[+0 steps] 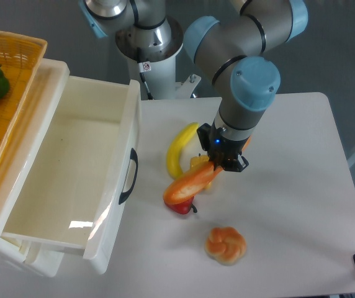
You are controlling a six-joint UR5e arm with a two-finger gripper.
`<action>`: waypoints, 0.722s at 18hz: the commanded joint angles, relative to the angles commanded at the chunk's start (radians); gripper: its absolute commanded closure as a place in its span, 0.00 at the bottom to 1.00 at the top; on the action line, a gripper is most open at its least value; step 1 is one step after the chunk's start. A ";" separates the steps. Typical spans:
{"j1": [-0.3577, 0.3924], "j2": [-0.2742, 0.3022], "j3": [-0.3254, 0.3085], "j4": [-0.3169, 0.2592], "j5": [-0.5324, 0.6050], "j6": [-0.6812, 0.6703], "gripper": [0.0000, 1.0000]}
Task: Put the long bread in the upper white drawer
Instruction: 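Close the gripper on the end of the long orange bread loaf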
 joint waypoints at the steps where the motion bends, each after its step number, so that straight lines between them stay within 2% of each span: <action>1: 0.000 0.000 -0.005 0.000 0.002 -0.002 1.00; 13: -0.011 -0.006 0.034 -0.002 -0.006 -0.057 1.00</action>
